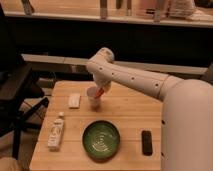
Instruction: Place the pepper in the ceramic cup
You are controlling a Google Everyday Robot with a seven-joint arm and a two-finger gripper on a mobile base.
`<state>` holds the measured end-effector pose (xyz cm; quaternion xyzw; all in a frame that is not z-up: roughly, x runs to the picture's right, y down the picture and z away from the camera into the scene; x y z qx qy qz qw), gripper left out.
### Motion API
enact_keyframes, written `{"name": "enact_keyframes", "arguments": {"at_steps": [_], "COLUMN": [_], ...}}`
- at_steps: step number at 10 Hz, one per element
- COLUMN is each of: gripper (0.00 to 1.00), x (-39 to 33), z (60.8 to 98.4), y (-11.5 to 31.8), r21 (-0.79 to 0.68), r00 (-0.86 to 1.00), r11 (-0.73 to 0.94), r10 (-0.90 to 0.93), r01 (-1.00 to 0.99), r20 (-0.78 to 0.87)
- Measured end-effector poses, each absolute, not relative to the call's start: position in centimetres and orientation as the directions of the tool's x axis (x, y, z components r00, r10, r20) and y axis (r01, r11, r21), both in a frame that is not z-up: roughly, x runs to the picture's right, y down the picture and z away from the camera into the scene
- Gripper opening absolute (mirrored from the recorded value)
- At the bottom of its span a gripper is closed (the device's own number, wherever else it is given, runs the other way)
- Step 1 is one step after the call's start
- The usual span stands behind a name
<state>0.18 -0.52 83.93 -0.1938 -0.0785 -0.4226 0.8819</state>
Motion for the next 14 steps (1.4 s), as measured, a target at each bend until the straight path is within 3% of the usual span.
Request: {"name": "enact_keyframes", "arguments": {"at_steps": [8,11,14], "gripper": [0.06,0.31,0.36], "x": [-0.5,-0.49,-0.5], "z": [84.33,84.34,84.39], "y": [-0.92,-1.05,-1.2], "r21": [-0.253,-0.245,-0.237], "r00": [0.612,0.607,0.603], "r11": [0.557,0.556,0.555], "r10": [-0.733,-0.737,-0.741], "r01": [0.791,0.794,0.798], "r20": [0.298,0.297,0.295]}}
